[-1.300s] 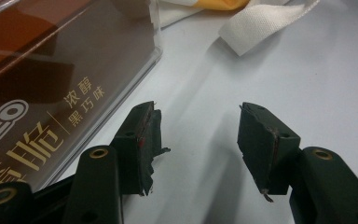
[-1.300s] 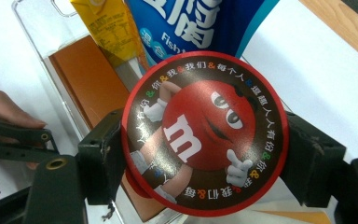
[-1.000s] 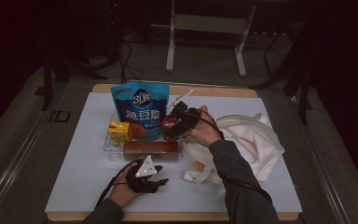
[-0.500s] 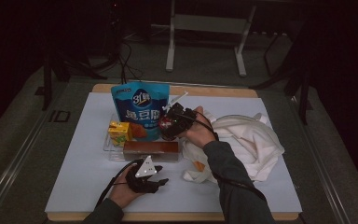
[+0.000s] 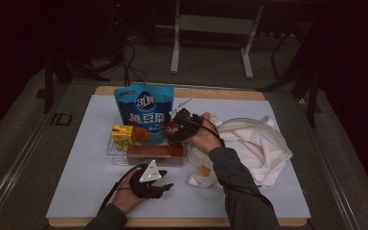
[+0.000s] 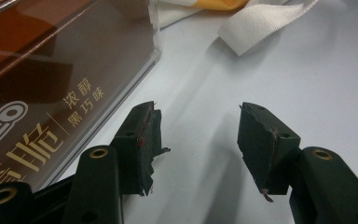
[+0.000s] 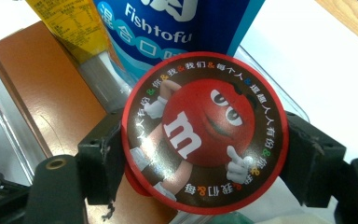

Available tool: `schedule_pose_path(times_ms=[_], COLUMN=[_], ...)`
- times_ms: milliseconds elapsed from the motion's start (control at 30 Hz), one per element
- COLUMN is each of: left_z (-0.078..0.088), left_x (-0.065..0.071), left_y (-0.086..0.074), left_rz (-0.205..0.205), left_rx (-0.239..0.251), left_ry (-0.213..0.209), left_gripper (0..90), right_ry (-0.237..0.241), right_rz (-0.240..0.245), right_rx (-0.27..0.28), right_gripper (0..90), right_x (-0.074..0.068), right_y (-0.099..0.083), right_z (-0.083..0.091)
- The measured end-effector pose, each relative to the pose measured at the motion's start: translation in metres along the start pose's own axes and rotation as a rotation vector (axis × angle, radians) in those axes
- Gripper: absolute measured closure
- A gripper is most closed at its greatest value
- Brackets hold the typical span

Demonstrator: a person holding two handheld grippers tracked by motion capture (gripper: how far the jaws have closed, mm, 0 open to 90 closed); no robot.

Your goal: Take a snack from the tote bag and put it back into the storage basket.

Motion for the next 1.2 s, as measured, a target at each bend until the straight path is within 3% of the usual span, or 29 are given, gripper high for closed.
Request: schedule_pose_path(times_ms=[900, 1033, 1067, 1100, 1200], left_z=[0.000, 0.000, 0.000, 0.000, 0.000], left_x=[0.000, 0.000, 0.000, 0.000, 0.000], left_y=[0.000, 0.000, 0.000, 0.000, 0.000], left_rz=[-0.002, -0.003, -0.004, -0.003, -0.003], left_rx=[0.000, 0.000, 0.000, 0.000, -0.001], left_ry=[0.000, 0.001, 0.001, 0.001, 0.001], left_gripper=[46.6, 46.6, 46.6, 46.6, 46.7], right_ry=[0.014, -0.002, 0.023, 0.017, 0.007], right_rz=[0.017, 0.004, -0.018, -0.023, -0.019], right_rx=[-0.057, -0.032, -0.015, -0.003, -0.001], right_gripper=[25.0, 21.2, 23.2, 23.3, 23.3], right_x=[0.000, 0.002, 0.003, 0.004, 0.008], right_y=[-0.010, -0.010, -0.009, -0.009, -0.009], right_z=[-0.014, -0.011, -0.009, -0.006, -0.001])
Point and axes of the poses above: each handheld gripper's, and its own axes: z roughly backward along the jaws, y roughly out of its top, x roughly to its right, the point moved 3 cm from there along -z, roughly forward along the jaws, and after that the axes turned 1 degree about -x, right-handed, at the moved point
